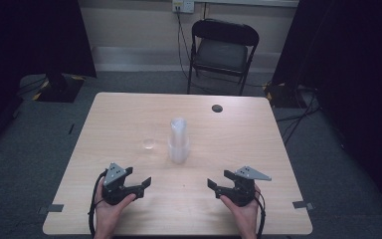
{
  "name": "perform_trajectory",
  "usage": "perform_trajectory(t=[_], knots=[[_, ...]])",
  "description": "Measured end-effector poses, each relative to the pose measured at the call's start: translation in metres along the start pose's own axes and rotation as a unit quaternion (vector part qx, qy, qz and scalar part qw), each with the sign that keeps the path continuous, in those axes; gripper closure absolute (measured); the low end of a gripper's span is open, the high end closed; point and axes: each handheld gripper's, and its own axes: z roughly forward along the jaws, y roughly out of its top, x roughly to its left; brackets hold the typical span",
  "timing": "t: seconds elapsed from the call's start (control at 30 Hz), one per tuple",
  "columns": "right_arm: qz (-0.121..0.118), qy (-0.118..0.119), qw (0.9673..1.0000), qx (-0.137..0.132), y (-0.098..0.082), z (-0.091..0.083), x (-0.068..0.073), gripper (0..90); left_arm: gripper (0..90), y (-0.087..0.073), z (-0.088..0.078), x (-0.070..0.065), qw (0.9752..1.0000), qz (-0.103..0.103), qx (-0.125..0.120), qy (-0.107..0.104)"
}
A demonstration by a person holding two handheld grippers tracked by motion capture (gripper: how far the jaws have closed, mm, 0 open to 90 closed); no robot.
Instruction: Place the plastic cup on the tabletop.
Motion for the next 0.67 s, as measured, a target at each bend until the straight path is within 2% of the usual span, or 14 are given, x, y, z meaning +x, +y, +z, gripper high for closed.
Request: perform_trajectory(t=[0.07,0.1,0.17,0.3,0.33,0.4,0.53,0.57,0.63,0.67], knots=[[0.0,-0.001,1.0,0.0,0.0,0.0,0.0,19.6,18.7,-0.002,-0.003,-0.003,0.9998,0.016,0.011,0.008],[-0.002,-0.001,1.0,0.0,0.0,0.0,0.001,19.7,18.7,-0.002,-0.003,-0.003,0.9998,0.016,0.011,0.008],[-0.003,-0.004,1.0,0.001,-0.001,-0.001,0.001,19.6,18.7,-0.006,-0.01,-0.007,0.9999,0.011,-0.003,-0.002],[-0.005,-0.011,0.9999,0.001,-0.002,-0.002,0.002,19.6,18.6,-0.011,-0.015,-0.013,0.9997,0.022,-0.003,0.007],[-0.011,-0.022,0.9997,0.005,-0.003,-0.003,0.003,19.6,18.6,-0.014,-0.019,-0.016,0.9996,0.025,-0.015,0.004],[-0.012,-0.022,0.9997,0.005,-0.004,-0.003,0.003,19.6,18.6,-0.017,-0.021,-0.018,0.9994,0.03,-0.015,0.009],[-0.012,-0.028,0.9995,0.001,-0.005,-0.003,0.003,19.6,18.3,-0.023,-0.021,-0.015,0.9998,0.014,-0.012,0.011],[-0.011,-0.03,0.9995,0.001,-0.005,-0.003,0.003,19.7,18.3,-0.024,-0.019,-0.013,0.9998,0.011,-0.018,0.003],[-0.011,-0.033,0.9994,0.001,-0.006,-0.003,0.002,19.6,18.3,-0.025,-0.017,-0.012,0.9999,0.006,-0.014,0.003],[-0.013,-0.038,0.9992,0.002,-0.006,-0.002,0.001,19.4,18.3,-0.026,-0.016,-0.011,0.9998,0.004,-0.009,0.014]])
